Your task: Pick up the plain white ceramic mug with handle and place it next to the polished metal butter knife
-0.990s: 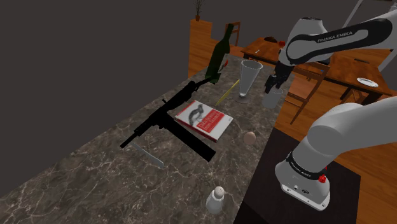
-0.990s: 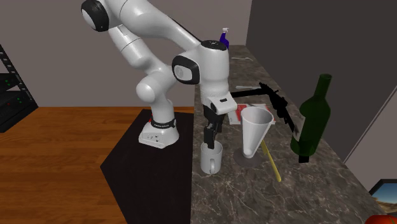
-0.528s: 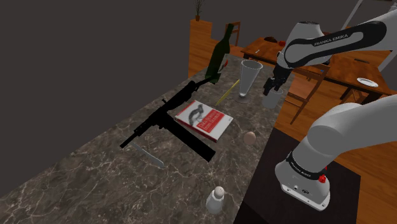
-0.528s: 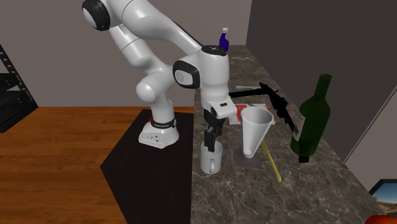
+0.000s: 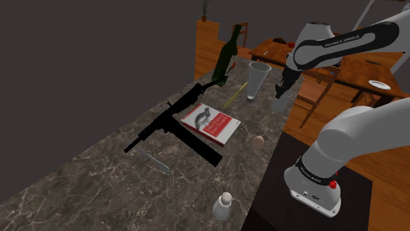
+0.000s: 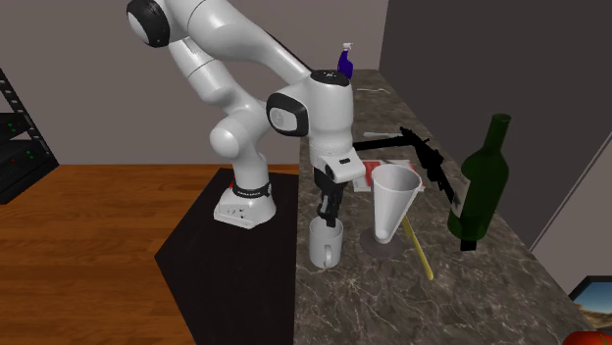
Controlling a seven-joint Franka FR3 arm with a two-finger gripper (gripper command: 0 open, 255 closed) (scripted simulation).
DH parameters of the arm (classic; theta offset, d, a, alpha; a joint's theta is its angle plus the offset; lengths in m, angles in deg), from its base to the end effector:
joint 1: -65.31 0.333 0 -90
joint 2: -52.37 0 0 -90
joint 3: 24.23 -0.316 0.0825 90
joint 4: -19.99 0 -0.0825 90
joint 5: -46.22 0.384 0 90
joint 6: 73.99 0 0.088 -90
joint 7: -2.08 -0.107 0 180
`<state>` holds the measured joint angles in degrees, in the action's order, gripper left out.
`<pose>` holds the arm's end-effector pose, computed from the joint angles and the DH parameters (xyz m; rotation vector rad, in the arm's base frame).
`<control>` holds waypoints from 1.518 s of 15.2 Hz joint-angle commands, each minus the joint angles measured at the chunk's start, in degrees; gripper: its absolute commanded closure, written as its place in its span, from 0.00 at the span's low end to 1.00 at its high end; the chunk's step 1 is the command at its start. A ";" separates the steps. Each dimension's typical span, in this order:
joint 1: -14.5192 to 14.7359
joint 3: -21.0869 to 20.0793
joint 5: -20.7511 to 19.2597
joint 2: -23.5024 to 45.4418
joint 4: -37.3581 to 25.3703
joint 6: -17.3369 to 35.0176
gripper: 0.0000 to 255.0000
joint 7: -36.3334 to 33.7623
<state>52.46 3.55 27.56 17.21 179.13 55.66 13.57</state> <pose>0.2725 -0.2235 0.3724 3.1044 -0.3680 0.1085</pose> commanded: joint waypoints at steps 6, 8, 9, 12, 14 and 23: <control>-0.01 -0.52 0.28 -1.06 -0.92 -1.99 1.00 -0.02; 0.00 -1.03 0.58 -2.06 -1.89 -3.95 1.00 -0.04; 0.01 -1.28 0.74 -2.52 -2.39 -4.91 1.00 -0.04; 0.08 -2.01 1.22 -3.76 -3.98 -7.73 1.00 -0.04; 0.15 -2.48 1.55 -4.47 -5.10 -9.55 1.00 -0.03; 0.57 -4.41 3.02 -6.64 -10.67 -17.26 1.00 0.07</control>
<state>52.94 -0.72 30.40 10.58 169.32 39.28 13.55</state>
